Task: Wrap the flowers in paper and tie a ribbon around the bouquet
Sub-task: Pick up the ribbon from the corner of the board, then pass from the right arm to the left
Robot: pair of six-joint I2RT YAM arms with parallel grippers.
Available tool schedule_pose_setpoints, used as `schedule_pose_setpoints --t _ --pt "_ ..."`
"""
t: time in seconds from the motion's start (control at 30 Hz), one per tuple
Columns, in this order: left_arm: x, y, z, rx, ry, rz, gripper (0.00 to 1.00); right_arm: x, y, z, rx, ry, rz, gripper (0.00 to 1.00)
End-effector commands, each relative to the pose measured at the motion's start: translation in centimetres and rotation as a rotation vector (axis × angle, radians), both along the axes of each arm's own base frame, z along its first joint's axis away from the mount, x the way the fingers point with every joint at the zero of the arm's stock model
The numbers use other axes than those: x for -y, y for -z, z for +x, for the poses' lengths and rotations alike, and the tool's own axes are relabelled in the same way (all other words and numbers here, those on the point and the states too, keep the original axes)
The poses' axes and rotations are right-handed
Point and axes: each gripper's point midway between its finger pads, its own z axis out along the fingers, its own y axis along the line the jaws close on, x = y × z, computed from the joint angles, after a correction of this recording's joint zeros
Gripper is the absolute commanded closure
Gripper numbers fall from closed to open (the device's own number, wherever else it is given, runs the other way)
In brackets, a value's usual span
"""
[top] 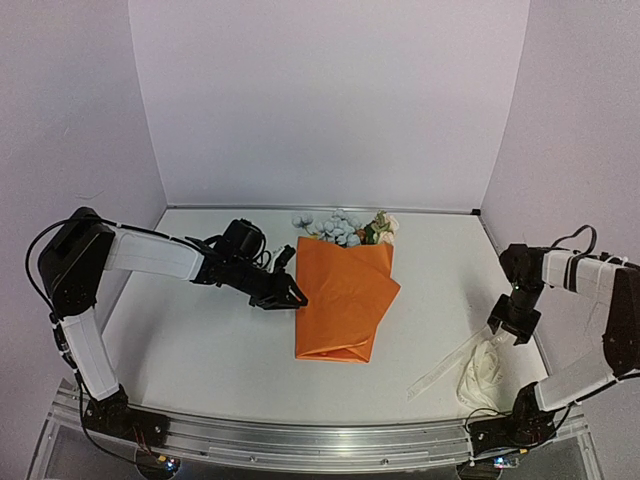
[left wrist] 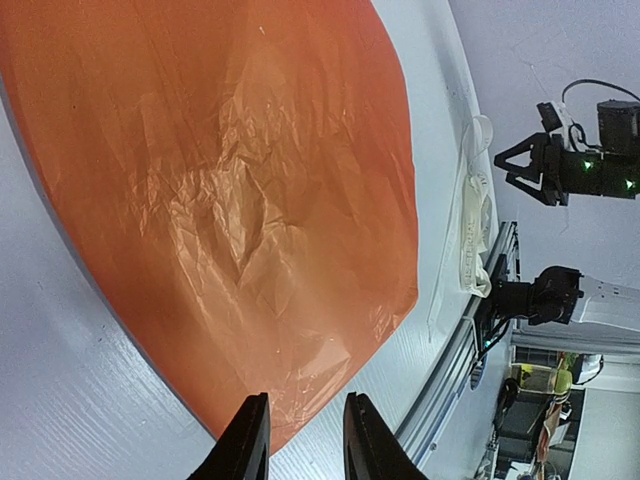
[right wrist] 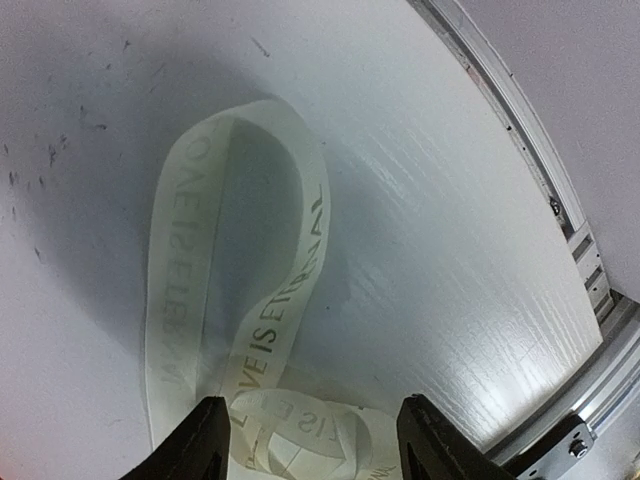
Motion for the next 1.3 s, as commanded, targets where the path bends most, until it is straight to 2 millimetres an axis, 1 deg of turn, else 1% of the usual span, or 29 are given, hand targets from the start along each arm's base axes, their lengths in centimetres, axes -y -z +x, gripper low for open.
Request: schedule_pose_setpoints --t 0.0,0.13,0.27,0.33,0.4,0.5,0.53,0.57,0.67,0.7,0.73,0.8,0.83,0.9,1.0,1.07,1.17,1.27 --pt "0.3 -2.8 0.2 0.081 0.012 -0.045 0.73 1.4 0.3 2.1 0.015 0.087 0.057 0.41" --pt "0.2 -3.1 0.2 0.086 0.009 -0.048 0.73 1.9 1.6 3.3 0.004 0.156 0.113 0.43" --pt "0.1 -3.3 0.1 0.091 0.008 -0.048 0.72 2.5 2.6 4.0 -0.015 0.196 0.139 0.49" --pt "0.1 -3.4 0.2 0.096 0.006 -0.049 0.72 2.7 3.1 4.2 -0.028 0.211 0.154 0.55" --pt "0.1 -3.6 0.3 0.103 0.003 -0.051 0.71 2.8 3.2 4.5 -0.028 0.211 0.162 0.63" --pt "0.2 -4.0 0.5 0.124 0.002 -0.054 0.71 2.5 2.4 5.6 0.008 0.174 0.188 0.86" --pt "0.2 -4.3 0.7 0.138 0.004 -0.054 0.71 2.2 1.7 6.2 0.033 0.157 0.207 0.94" --pt "0.2 -4.5 1.0 0.157 -0.001 -0.049 0.7 1.9 1.1 6.7 0.055 0.143 0.225 0.99" --pt "0.2 -5.5 1.6 0.221 0.005 -0.037 0.69 0.4 -1.4 8.6 0.147 0.081 0.304 1.0" --pt "0.2 -5.9 1.8 0.249 0.008 -0.032 0.69 -0.4 -2.4 9.4 0.18 0.053 0.339 1.0" --pt "0.3 -6.5 2.1 0.282 0.009 -0.031 0.68 -1.8 -4.0 10.3 0.223 -0.001 0.39 1.0" --pt "0.5 -7.8 2.7 0.348 0.014 -0.032 0.67 -4.6 -6.8 11.3 0.29 -0.116 0.473 1.0" --pt "0.6 -8.6 2.9 0.388 0.017 -0.036 0.67 -6.4 -8.2 11.7 0.323 -0.187 0.516 1.0" --pt "0.9 -10.1 3.4 0.462 0.024 -0.041 0.66 -9.5 -11.2 11.8 0.377 -0.328 0.584 1.0" --pt "1.1 -12.3 4.1 0.567 0.028 -0.055 0.61 -15.2 -15.1 10.4 0.42 -0.564 0.687 1.0" --pt "1.4 -14.2 4.2 0.637 0.037 -0.095 0.57 -18.1 -18.0 9.2 0.45 -0.671 0.777 1.0" --pt "2.4 -16.2 3.5 0.725 0.086 -0.176 0.55 -22.5 -21.9 7.3 0.476 -0.802 0.927 1.0" --pt "3.6 -17.4 2.2 0.809 0.14 -0.248 0.54 -25.9 -24.5 5.0 0.467 -0.912 1.032 1.0"
